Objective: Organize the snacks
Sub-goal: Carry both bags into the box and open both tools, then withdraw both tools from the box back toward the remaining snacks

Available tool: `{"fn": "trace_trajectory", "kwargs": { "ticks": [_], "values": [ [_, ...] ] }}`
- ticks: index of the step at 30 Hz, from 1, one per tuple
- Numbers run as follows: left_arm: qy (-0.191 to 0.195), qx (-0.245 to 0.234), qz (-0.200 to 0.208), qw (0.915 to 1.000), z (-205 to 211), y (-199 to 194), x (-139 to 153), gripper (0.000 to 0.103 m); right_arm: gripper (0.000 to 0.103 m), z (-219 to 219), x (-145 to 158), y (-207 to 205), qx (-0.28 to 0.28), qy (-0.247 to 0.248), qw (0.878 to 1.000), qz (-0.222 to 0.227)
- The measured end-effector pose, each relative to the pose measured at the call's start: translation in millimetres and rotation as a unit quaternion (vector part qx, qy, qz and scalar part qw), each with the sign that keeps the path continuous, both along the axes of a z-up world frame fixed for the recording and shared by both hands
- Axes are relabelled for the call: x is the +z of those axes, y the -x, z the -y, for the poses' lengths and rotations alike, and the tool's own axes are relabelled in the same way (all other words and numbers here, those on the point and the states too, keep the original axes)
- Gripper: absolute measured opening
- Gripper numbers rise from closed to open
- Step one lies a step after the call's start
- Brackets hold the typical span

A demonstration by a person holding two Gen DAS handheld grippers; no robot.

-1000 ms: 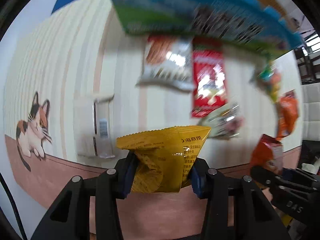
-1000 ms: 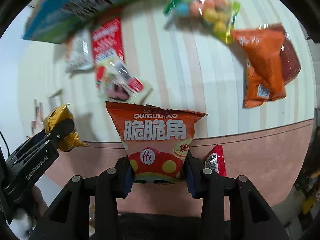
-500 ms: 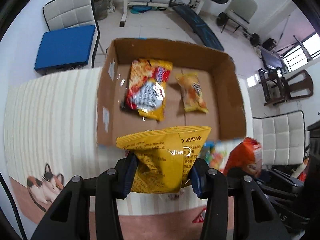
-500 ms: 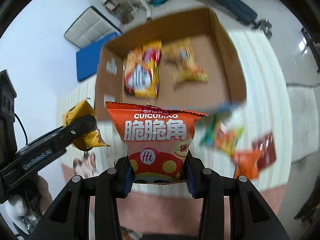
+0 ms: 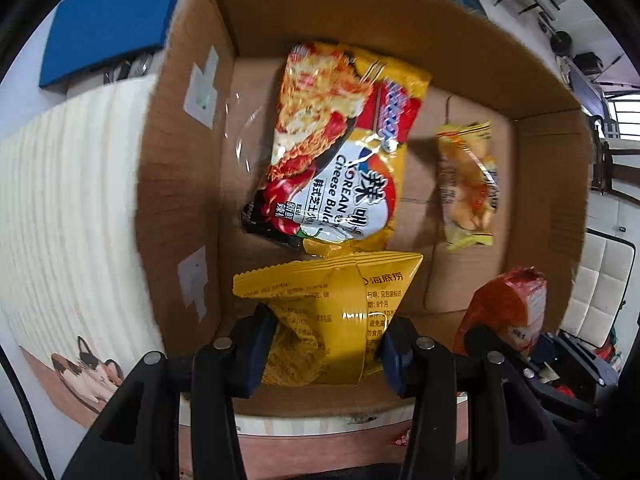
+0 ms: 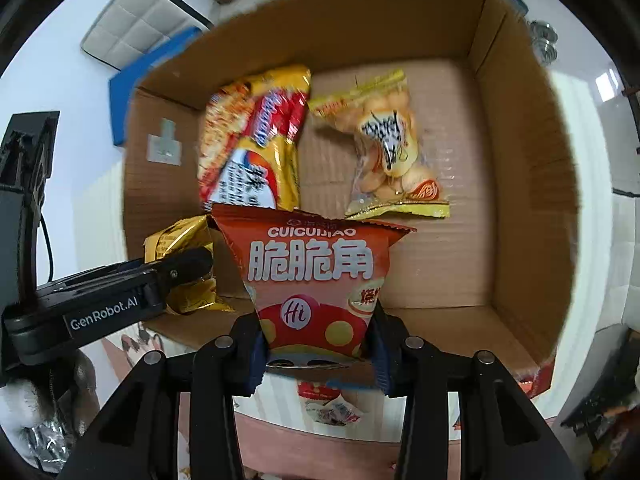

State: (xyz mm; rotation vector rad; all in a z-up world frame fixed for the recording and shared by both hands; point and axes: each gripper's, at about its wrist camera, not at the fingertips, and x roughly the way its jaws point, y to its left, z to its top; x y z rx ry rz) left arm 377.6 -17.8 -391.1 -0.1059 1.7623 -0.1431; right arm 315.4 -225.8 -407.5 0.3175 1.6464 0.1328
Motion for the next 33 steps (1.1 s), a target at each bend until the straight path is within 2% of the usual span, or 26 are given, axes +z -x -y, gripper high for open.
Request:
{"fn": "trace_trajectory", "kwargs": {
  "ticks": [4, 5, 6, 7, 8, 10, 15, 18, 21, 27, 33],
  "values": [
    [-0.001, -0.013, -0.021, 0.9997, 3.4, -1.4, -15.4, 0.045, 0.047, 0.7, -22.5, -8.3, 0.010, 0.002, 1.000, -0.030],
    [-0.006, -0.015, -0.023, 0.9996, 3.9, -1.2, -17.4, 0.046, 0.058, 0.4, -26.5, -9.9, 0.015, 0.007, 0.999, -0.041],
    [-0.008, -0.014, -0.023, 0.9996, 3.5, -1.3, -18.7, 0.049, 0.079, 0.5, -28.6, -11.5, 0.017, 0.012, 0.999, -0.046],
    [-0.011, -0.011, -0.025, 0.9996, 2.7, -1.5, -20.2, 0.061, 0.087, 2.7, -29.3, -12.9, 0.015, 0.013, 0.999, -0.045],
    [-0.010, -0.012, -0.027, 0.9995, 2.5, -1.4, -21.2, 0.072, 0.091, 3.9, -28.9, -13.8, 0.016, 0.016, 0.999, -0.044],
    [-0.014, -0.012, -0.026, 0.9995, 2.6, -1.6, -21.9, 0.078, 0.091, 6.0, -28.8, -14.8, 0.020, 0.026, 0.998, -0.049],
    [-0.023, -0.013, -0.015, 0.9995, 2.1, 0.7, -23.7, 0.078, 0.091, 12.5, -24.3, -16.6, 0.026, 0.043, 0.998, -0.050],
    [-0.023, -0.020, -0.011, 0.9995, 3.3, 4.2, -18.3, 0.078, 0.093, 15.5, -20.3, -16.4, 0.030, 0.048, 0.997, -0.049],
    [-0.020, -0.023, 0.009, 0.9995, 7.2, 11.2, -3.6, 0.078, 0.094, 18.5, -9.4, -13.9, 0.032, 0.061, 0.997, -0.029],
    [-0.028, -0.019, 0.096, 0.9948, 8.1, 33.3, 31.8, 0.078, 0.094, 12.1, 21.2, -1.8, 0.036, 0.074, 0.996, 0.023],
    [-0.030, -0.020, 0.157, 0.9869, 5.2, 59.3, 62.8, 0.078, 0.094, 7.4, 44.4, 16.7, 0.031, 0.083, 0.994, 0.071]
  ]
}}
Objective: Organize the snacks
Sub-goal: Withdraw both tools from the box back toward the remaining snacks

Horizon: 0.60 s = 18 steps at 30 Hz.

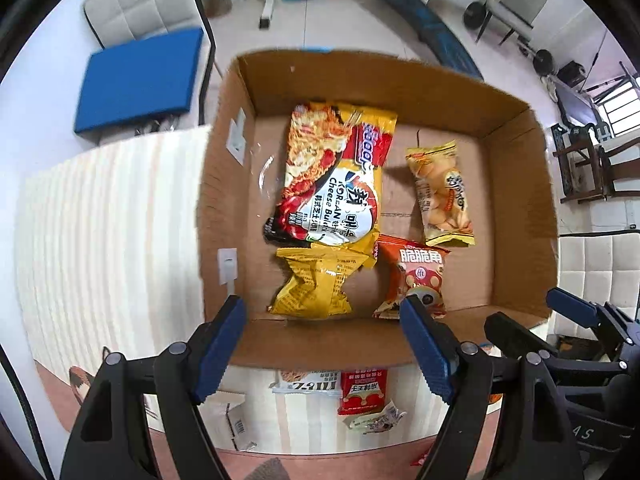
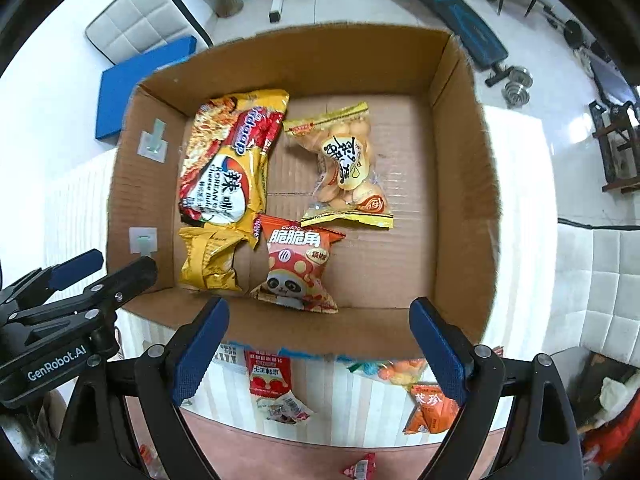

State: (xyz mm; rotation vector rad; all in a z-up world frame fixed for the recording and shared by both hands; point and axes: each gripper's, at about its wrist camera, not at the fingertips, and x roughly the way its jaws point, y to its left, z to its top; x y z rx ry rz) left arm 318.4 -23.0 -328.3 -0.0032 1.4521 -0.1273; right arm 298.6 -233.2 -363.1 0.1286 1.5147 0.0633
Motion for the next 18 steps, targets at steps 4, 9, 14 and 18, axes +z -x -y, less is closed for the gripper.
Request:
{"fn": "trace_trajectory", "kwargs": {
  "ticks": [4, 9, 14, 18],
  "values": [
    [-0.007, -0.001, 0.040, 0.9992, -1.6, 22.4, 22.6, 0.078, 0.094, 3.3, 21.2, 17.9, -0.006, -0.003, 0.999, 0.032],
    [-0.010, 0.008, 0.076, 0.9970, -9.5, 52.2, 44.2, 0.078, 0.094, 5.7, 37.9, 46.8, -0.020, -0.022, 0.998, 0.055],
    [-0.014, 0.027, 0.091, 0.9954, -25.5, 84.6, 48.3, 0.078, 0.094, 1.5, 42.3, 77.1, -0.027, -0.039, 0.997, 0.055],
    [-0.017, 0.051, 0.077, 0.9955, -46.5, 113.2, 32.8, 0.078, 0.094, -6.5, 26.4, 102.2, -0.035, -0.062, 0.997, 0.029]
  ]
}}
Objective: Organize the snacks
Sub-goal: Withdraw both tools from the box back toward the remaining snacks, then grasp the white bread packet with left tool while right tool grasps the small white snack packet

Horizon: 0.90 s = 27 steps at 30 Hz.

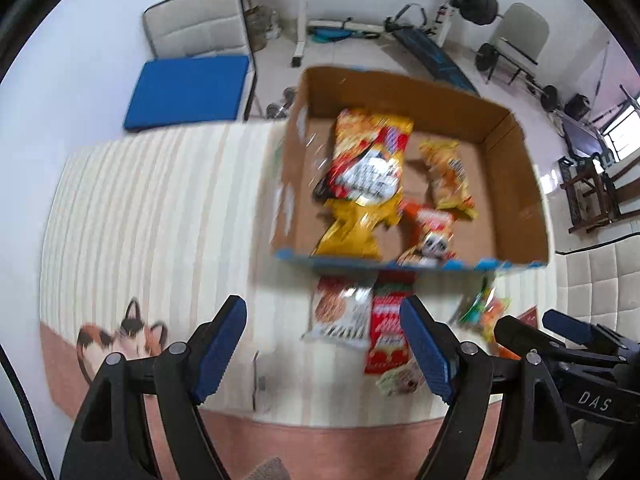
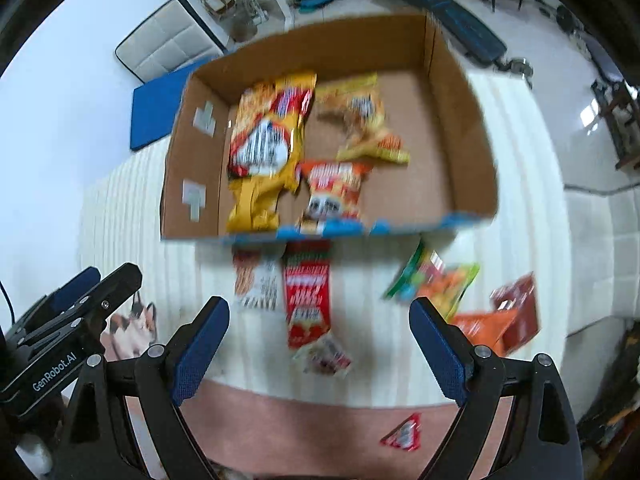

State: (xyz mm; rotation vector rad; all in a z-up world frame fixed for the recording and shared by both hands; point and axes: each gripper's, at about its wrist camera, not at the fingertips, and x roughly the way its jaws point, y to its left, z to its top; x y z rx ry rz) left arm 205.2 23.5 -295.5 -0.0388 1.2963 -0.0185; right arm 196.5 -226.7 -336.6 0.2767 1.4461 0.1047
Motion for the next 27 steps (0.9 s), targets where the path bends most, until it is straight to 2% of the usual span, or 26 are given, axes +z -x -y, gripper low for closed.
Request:
{"fn": "trace_trajectory", "kwargs": {
  "ticks": [6, 10, 16, 27],
  "values": [
    [-0.016, 0.044, -0.048, 0.9977, -36.4, 34.5, -48.6, 0.078, 0.094, -16.7, -56.5, 29.7, -0.008, -0.023, 0.998, -0.066],
    [-0.018, 0.077, -0.099, 0.9919, -66.3, 50.3, -93.5, 0.078, 0.094, -22.8, -100.6, 42.3, -0.026, -0.035, 0.993, -0.110],
    [-0.008, 0.120, -0.156, 0.9804, -100.5, 58.3, -147.1, 0.078, 0.094, -27.7, -143.3, 49.4, -0.048, -0.040, 0.987, -0.148],
    [0.018, 0.102, -0.217, 0.9706, -98.5, 62.1, -205.5, 0.078, 0.093, -35.8, -187.1, 54.7, -0.084, -0.052, 0.976, -0.193]
  ]
}}
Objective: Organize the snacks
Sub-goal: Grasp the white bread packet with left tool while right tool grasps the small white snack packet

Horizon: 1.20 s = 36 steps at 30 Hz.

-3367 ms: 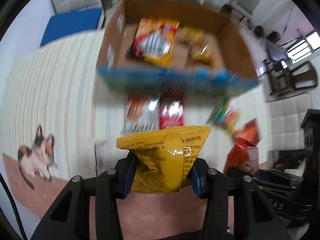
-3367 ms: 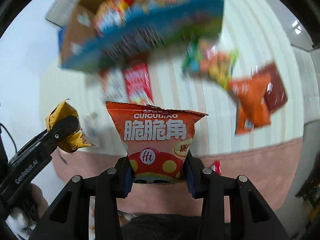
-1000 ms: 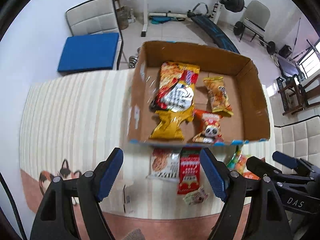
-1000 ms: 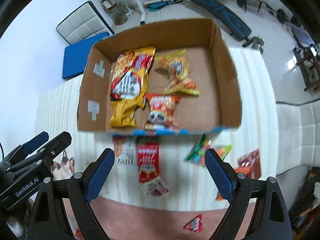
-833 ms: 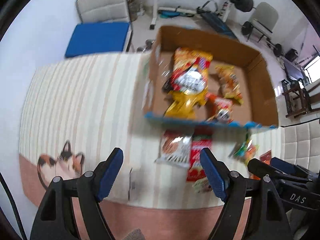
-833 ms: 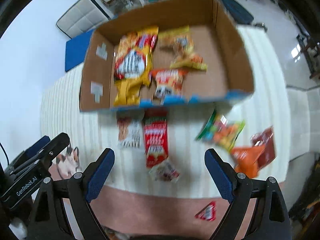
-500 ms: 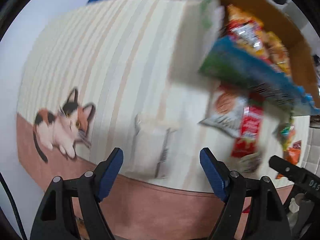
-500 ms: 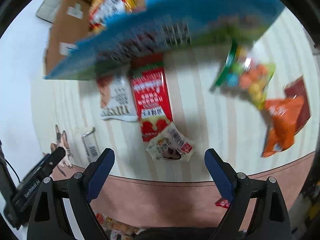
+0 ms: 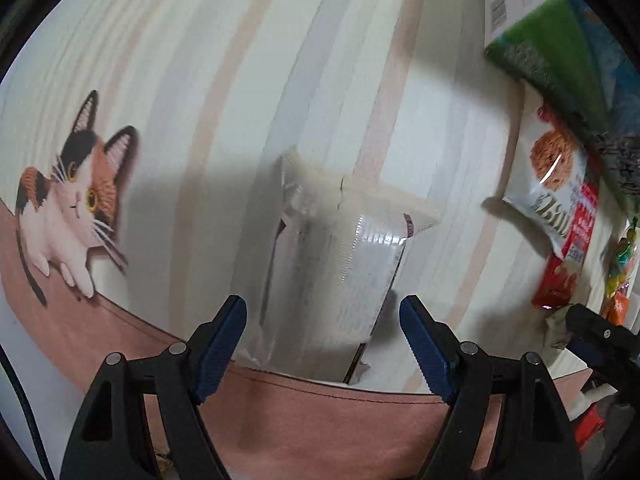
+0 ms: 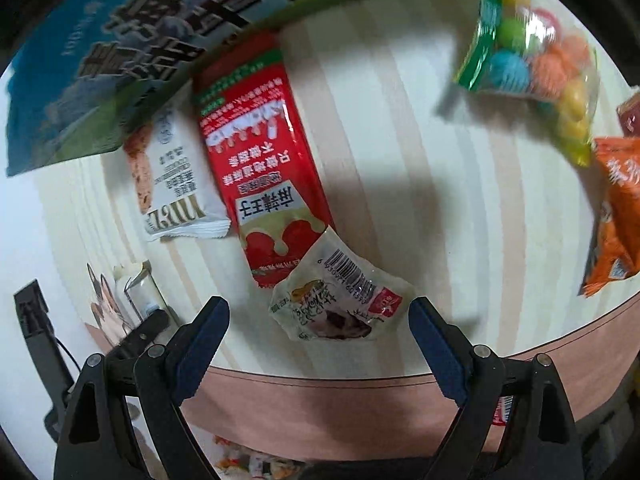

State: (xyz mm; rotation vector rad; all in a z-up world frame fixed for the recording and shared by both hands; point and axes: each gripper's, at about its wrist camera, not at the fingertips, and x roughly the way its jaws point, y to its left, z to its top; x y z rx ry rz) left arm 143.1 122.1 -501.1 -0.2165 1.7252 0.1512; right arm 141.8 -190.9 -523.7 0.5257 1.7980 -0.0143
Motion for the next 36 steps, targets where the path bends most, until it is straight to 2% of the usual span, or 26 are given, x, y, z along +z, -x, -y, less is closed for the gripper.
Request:
{"fn": "trace_trajectory", "kwargs": {
  "ticks": [6, 10, 20, 26, 36],
  "values": [
    [-0.011, -0.002, -0.002, 0.9999, 2.0, -1.1, -7.2, 0.077, 0.080, 0.5, -7.5, -0.6, -0.016, 0.011, 1.000, -0.009],
    [-0.011, -0.006, 0.010, 0.9999, 0.3, -0.1, -3.0, 0.061, 0.073, -8.4, -6.5, -1.4, 0.006, 0.032, 0.999, -0.007],
    [-0.022, -0.010, 0.020, 0.9995, 8.9, 8.1, 7.3, 0.059, 0.074, -7.7, -11.0, 7.5, -0.007, 0.020, 1.000, -0.020],
    [-0.031, -0.020, 0.034, 0.9987, 28.4, 19.7, 26.1, 0.058, 0.058, -22.1, -7.6, 11.7, 0.012, 0.052, 0.999, -0.001],
    [-0.027, -0.040, 0.051, 0.9975, 59.4, 21.8, 53.7, 0.057, 0.056, -27.9, -2.6, 20.7, 0.020, 0.052, 0.998, 0.025]
  ]
}}
